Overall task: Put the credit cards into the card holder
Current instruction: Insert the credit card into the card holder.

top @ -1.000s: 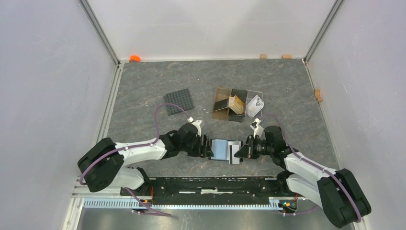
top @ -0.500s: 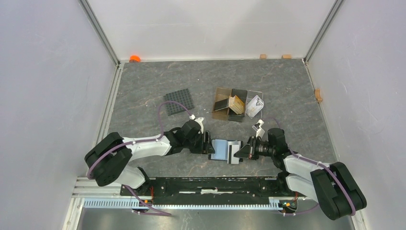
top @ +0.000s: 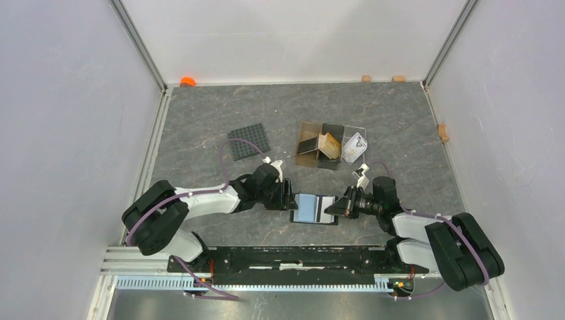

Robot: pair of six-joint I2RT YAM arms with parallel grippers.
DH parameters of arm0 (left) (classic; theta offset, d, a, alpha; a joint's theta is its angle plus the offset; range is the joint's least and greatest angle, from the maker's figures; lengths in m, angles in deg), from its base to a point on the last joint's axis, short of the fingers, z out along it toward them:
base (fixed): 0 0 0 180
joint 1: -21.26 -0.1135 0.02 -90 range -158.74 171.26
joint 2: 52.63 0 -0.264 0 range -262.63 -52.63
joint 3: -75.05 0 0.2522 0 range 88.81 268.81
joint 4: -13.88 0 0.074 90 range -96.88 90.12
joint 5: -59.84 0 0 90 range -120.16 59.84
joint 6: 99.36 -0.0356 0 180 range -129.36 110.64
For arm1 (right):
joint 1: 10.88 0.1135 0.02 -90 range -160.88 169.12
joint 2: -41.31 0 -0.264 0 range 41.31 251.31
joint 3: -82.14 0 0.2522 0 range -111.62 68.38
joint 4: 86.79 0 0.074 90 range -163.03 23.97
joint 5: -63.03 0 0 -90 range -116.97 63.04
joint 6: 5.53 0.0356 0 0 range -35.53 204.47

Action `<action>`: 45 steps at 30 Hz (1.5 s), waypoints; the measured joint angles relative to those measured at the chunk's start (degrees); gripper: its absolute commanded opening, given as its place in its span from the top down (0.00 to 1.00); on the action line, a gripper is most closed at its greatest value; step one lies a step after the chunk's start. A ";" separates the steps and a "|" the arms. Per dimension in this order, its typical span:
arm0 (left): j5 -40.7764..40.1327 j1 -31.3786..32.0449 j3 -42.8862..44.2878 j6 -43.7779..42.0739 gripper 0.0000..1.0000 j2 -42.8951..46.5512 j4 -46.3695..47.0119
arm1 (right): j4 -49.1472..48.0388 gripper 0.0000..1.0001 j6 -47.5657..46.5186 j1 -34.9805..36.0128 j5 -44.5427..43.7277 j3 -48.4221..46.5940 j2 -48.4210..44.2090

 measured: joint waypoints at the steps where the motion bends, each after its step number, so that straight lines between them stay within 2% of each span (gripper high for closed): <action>1: 0.11 -0.04 0.02 -0.02 0.42 -0.15 0.15 | -0.42 1.00 0.11 0.02 -0.26 0.00 0.61; 16: 1.66 -0.57 1.07 -0.39 0.46 -2.49 2.12 | -8.57 1.00 3.28 0.09 -1.86 0.46 7.98; 27: 1.66 -0.79 1.07 -0.44 0.51 -2.75 2.21 | -13.29 1.00 5.11 2.60 -2.91 1.27 13.38; 39: 1.62 -1.05 1.03 -0.94 0.58 -3.08 2.08 | -25.44 1.00 10.91 3.56 -3.32 3.41 20.72; 45: 1.62 -1.07 0.98 -1.51 0.59 -3.15 2.12 | -27.52 1.00 11.67 4.37 -3.82 3.41 22.14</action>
